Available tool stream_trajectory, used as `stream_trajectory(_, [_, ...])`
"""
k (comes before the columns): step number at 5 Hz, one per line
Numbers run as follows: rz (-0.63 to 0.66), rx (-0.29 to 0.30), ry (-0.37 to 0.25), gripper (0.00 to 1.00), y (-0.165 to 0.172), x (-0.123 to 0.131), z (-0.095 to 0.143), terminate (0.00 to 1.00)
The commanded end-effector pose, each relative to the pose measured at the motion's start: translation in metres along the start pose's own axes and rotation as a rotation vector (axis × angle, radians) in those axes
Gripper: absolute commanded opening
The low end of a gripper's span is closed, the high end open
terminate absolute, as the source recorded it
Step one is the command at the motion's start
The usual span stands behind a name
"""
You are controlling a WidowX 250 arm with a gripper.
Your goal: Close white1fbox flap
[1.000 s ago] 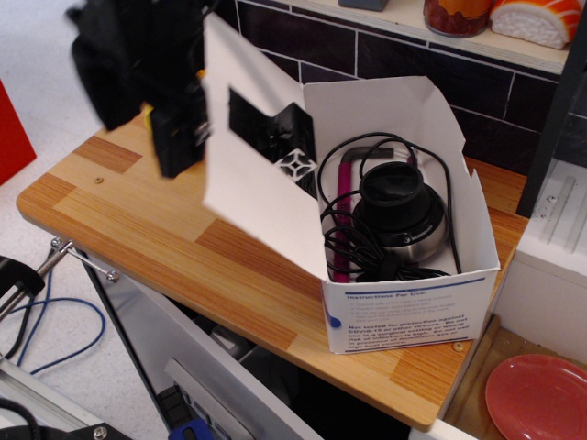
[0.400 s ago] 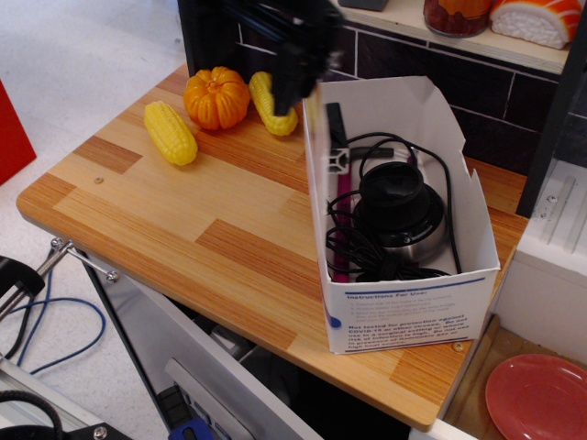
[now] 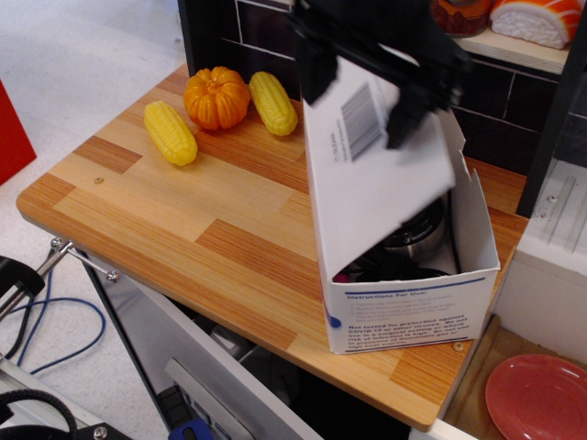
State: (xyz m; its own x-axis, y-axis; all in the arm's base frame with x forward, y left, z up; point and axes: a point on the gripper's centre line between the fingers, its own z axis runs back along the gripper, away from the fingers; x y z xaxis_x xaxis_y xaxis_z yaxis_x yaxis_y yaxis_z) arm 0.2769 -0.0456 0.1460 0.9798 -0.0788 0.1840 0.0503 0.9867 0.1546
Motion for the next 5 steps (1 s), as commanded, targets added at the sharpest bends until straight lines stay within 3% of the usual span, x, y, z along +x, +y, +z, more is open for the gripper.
stream_trajectory(1, [0.063,-0.033,-0.024,1.00,-0.015,-0.007,-0.022,0.00])
stream_trajectory(2, [0.080,-0.055,0.016,1.00,-0.016,-0.016,-0.036,0.00])
stream_trajectory(3, [0.095,-0.072,0.018,1.00,-0.023,-0.020,-0.048,0.00])
stream_trajectory(4, [0.087,-0.046,0.022,1.00,-0.024,-0.019,-0.051,0.00])
stream_trajectory(5, [0.086,-0.027,0.022,1.00,-0.024,-0.019,-0.052,1.00])
